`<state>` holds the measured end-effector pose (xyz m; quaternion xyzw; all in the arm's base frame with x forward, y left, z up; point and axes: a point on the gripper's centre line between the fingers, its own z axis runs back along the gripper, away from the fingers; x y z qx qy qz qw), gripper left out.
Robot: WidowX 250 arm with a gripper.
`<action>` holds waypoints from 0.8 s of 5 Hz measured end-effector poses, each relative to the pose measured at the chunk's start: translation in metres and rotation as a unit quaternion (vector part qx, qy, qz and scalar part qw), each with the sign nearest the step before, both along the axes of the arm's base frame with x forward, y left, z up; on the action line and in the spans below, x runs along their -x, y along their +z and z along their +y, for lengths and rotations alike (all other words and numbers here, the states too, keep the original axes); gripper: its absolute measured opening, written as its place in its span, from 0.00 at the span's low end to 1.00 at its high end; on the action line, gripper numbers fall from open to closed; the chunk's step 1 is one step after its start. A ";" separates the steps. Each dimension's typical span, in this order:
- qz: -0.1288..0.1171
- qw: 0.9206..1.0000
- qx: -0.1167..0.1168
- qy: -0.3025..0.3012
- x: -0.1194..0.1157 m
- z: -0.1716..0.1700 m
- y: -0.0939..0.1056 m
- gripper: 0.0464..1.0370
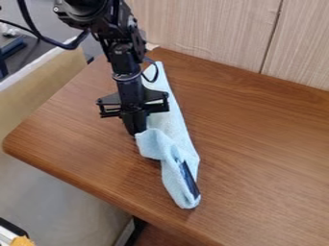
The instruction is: Unfold the cloth from bottom left to top right
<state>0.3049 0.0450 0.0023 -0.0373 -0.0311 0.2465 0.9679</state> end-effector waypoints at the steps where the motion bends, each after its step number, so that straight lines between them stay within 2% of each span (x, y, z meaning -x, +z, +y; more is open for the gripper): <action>1: -0.008 1.000 0.012 0.006 -0.001 -0.004 0.012 0.02; 2: -0.026 0.999 0.042 0.019 -0.011 -0.013 0.036 0.02; 3: -0.042 0.997 0.070 0.001 -0.030 -0.042 0.057 0.02; 4: -0.053 0.995 0.079 -0.031 -0.052 -0.078 0.066 0.02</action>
